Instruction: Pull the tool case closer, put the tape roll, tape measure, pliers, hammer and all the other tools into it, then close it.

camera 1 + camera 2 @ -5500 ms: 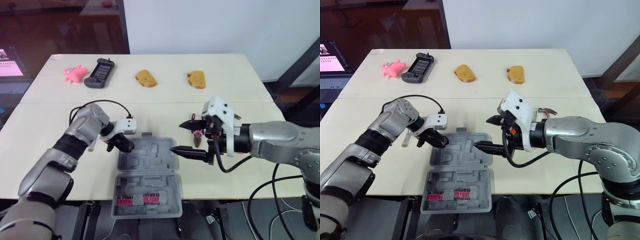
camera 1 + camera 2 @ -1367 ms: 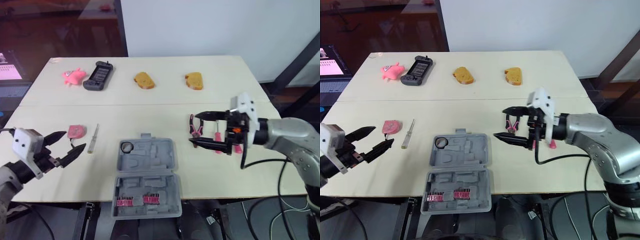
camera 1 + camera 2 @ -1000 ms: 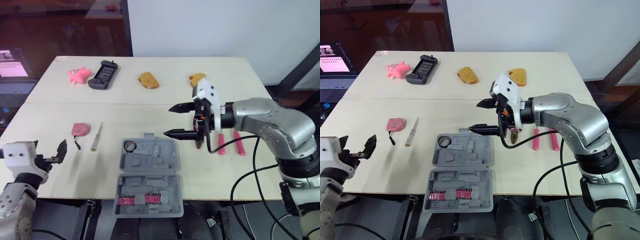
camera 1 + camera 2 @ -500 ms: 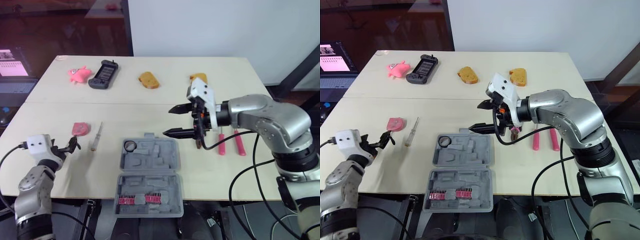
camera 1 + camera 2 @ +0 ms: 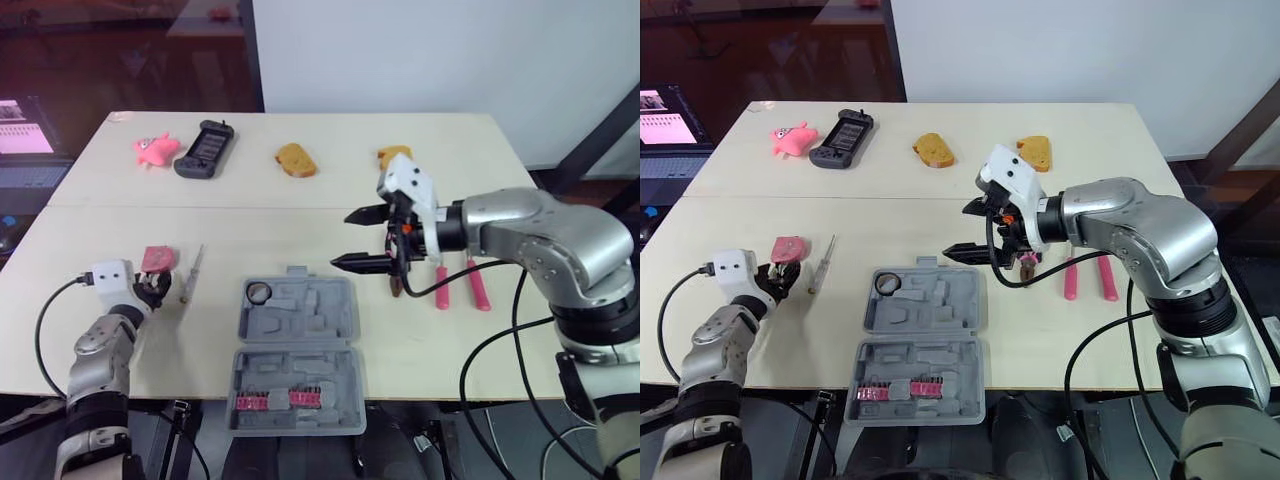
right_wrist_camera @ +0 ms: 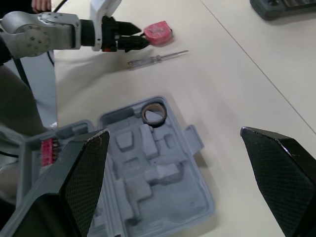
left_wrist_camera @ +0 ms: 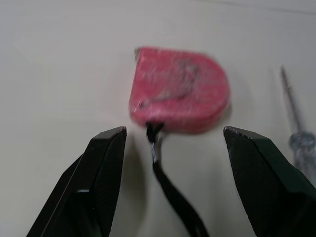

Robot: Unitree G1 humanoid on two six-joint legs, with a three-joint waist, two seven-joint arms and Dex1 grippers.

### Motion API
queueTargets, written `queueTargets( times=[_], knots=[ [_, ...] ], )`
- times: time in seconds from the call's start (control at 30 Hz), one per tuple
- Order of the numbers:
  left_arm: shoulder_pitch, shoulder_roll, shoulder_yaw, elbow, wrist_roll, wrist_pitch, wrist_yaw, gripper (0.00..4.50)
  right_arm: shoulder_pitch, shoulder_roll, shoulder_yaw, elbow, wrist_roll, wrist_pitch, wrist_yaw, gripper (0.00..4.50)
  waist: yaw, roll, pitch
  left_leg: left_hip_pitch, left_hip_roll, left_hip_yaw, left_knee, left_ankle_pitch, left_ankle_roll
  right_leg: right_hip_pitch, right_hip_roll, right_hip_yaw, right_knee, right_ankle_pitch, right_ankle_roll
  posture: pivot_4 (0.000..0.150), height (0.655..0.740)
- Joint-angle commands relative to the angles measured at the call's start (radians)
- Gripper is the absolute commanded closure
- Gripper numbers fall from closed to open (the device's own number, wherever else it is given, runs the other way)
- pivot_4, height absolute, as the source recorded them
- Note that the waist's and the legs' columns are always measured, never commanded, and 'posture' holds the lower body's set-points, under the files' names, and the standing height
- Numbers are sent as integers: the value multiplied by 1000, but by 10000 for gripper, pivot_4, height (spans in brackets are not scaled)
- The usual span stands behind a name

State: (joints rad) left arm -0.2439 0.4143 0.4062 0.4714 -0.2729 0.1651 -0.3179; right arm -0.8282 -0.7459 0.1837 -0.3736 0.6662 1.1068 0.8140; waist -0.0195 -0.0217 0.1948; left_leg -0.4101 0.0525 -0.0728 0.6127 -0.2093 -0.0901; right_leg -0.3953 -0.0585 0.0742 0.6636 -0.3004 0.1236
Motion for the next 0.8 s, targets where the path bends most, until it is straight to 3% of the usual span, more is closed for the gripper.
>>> queueTargets(
  times=[0.03, 0.33, 0.43, 0.57, 0.6, 0.8],
  knots=[
    [-3, 5, 9, -6, -6, -19, 12, 11795, -17, 1, -24, -32, -8, -8, -8, 0, 0, 0, 0, 0, 0, 0, 0, 0, 0, 0, 0, 0, 0, 0, 0, 1500, 7400],
    [-34, 10, 5, 72, -6, -29, -7, 11795, -9, -2, -20, -41, -24, -11, -14, 0, 1, 0, 0, 0, 0, 0, 0, 0, 0, 0, 0, 0, 0, 0, 0, 1500, 7400],
    [-44, 9, 7, 100, -8, -35, -6, 21127, -7, -1, -20, -46, -26, -10, -15, 0, 1, 0, 0, 0, 0, 0, 0, 0, 0, 0, 0, 0, 0, 0, 0, 1500, 7400],
    [-41, 6, 5, 99, -12, -39, -12, 41509, 1, -8, -18, -51, -34, -12, -15, 0, 4, 0, 0, 0, 0, 0, 0, 0, 0, 0, 0, 0, 0, 0, 0, 1500, 7400],
    [-38, 5, 4, 95, -13, -40, -13, 44696, 3, -10, -17, -52, -36, -12, -15, 0, 5, 0, 0, 0, 0, 0, 0, 0, 0, 0, 0, 0, 0, 0, 0, 1500, 7400],
    [26, -1, 4, 21, -35, -12, -32, 44696, 16, -10, -4, -57, -52, -22, -9, 0, 2, 0, 0, 0, 0, 0, -1, 0, 0, 0, 0, 0, 0, 0, 0, 1500, 7400]
  ],
)
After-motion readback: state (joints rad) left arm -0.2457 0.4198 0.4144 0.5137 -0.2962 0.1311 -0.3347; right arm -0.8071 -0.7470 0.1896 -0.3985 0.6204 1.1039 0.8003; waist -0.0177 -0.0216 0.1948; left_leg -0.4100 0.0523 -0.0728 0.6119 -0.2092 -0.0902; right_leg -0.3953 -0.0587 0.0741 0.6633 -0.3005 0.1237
